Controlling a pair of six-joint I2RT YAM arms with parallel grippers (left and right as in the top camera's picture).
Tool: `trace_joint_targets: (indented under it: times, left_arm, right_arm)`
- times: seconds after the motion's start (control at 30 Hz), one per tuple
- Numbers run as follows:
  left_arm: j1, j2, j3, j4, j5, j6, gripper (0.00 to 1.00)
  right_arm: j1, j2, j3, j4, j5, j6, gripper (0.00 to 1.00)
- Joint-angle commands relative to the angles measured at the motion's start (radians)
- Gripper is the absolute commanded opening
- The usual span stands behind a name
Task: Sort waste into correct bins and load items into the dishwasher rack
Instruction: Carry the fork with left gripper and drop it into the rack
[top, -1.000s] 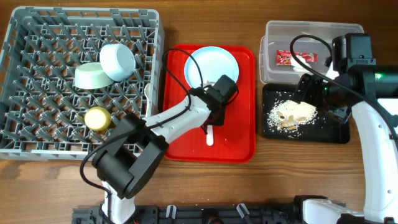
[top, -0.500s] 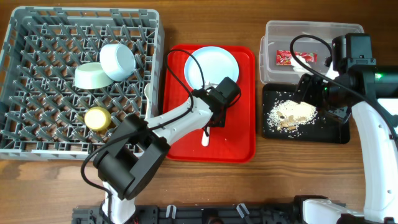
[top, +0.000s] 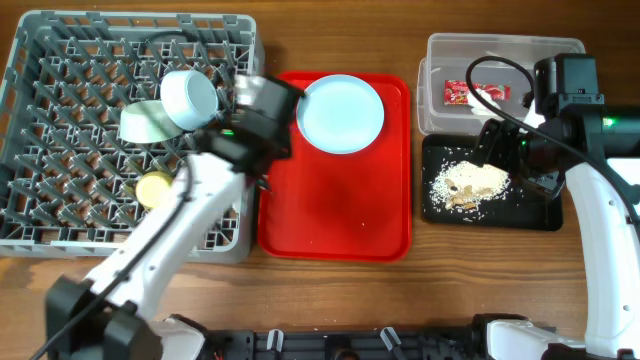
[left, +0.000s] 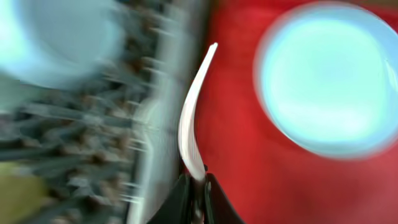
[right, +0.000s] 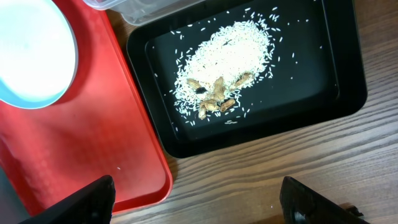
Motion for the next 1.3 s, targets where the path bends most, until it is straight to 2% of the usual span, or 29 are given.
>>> trace_joint_targets:
  times: [0.0,0.1,0.17,0.3,0.37,0.57,0.77,0.97,1.1,1.2,1.27]
  left_arm:
    - [0.114,-0.001,-0.004,-0.014,-0.046,0.061,0.05]
    - [0.168,0.021,-0.004,-0.014,0.003,0.061,0.05]
    - [0.191,0.041,-0.004,-0.016,0.018,0.061,0.17]
    - [0.195,0.054,-0.004,-0.014,0.019,0.061,0.18]
    - [0.195,0.054,-0.004,-0.011,0.019,0.061,0.26]
    - [0.194,0.053,-0.004,0.011,0.109,0.061,0.27]
    - [0.192,0.053,-0.004,0.035,0.119,0.061,0.3]
    - [0.192,0.053,-0.004,0.055,0.119,0.061,0.28]
    - [0.193,-0.003,-0.002,0.171,0.071,0.061,0.31]
    - [0.192,-0.038,-0.002,0.237,0.071,0.061,0.28]
    - [0.192,-0.037,-0.002,0.228,0.084,0.06,0.27]
  right_arm:
    - [-0.002,-0.011,0.0,-0.001,0.009,-0.014,0.86]
    - [-0.002,-0.011,0.0,0.0,0.009,-0.014,0.86]
    - [-0.002,-0.011,0.0,0.0,0.009,-0.014,0.85]
    - [-0.002,-0.011,0.0,-0.001,0.009,-0.014,0.85]
    - [-0.002,-0.011,0.0,0.0,0.009,-0.014,0.86]
    - [-0.002,-0.011,0.0,0.0,0.009,-0.014,0.86]
    - [-0.002,-0.011,0.0,0.003,0.009,-0.014,0.86]
    - [-0.002,-0.011,0.0,0.002,0.009,-0.014,0.86]
    - [-0.002,-0.011,0.0,0.003,0.009,-0.015,0.86]
    - [-0.002,-0.011,0.0,0.003,0.009,-0.014,0.86]
    - [-0.002,-0.011,0.0,0.003,0.009,-0.014,0.86]
